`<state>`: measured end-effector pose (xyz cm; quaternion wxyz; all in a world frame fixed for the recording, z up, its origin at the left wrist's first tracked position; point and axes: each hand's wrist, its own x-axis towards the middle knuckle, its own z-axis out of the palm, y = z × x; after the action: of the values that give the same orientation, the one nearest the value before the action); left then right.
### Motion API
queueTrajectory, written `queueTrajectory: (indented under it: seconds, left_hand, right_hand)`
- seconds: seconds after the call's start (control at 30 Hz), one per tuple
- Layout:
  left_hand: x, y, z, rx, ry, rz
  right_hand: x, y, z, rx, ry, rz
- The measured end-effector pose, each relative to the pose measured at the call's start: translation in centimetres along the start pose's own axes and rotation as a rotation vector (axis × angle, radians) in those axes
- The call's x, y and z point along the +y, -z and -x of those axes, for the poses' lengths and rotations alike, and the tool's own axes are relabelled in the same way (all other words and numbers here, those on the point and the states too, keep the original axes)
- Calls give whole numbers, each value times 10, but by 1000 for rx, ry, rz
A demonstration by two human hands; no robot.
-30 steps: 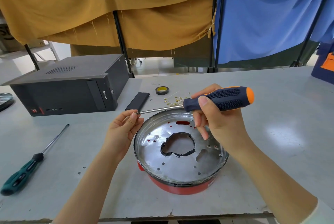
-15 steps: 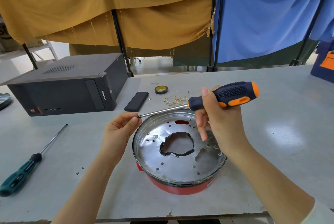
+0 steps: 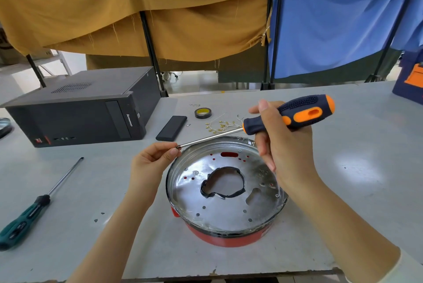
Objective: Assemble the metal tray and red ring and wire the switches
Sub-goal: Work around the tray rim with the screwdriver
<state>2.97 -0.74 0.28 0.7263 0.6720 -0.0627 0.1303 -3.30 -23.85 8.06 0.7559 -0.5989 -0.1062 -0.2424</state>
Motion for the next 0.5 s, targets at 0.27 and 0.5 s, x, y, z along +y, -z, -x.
queueTrajectory:
  seconds: [0.27,0.5]
  left_hand:
    - [2,0,1,-36,-49,-50]
    - [10,-1,6,-175,-106,-301]
  right_hand:
    - [-3,0,-8,-118,65,127]
    - [-6,-3,-16,18,95,134]
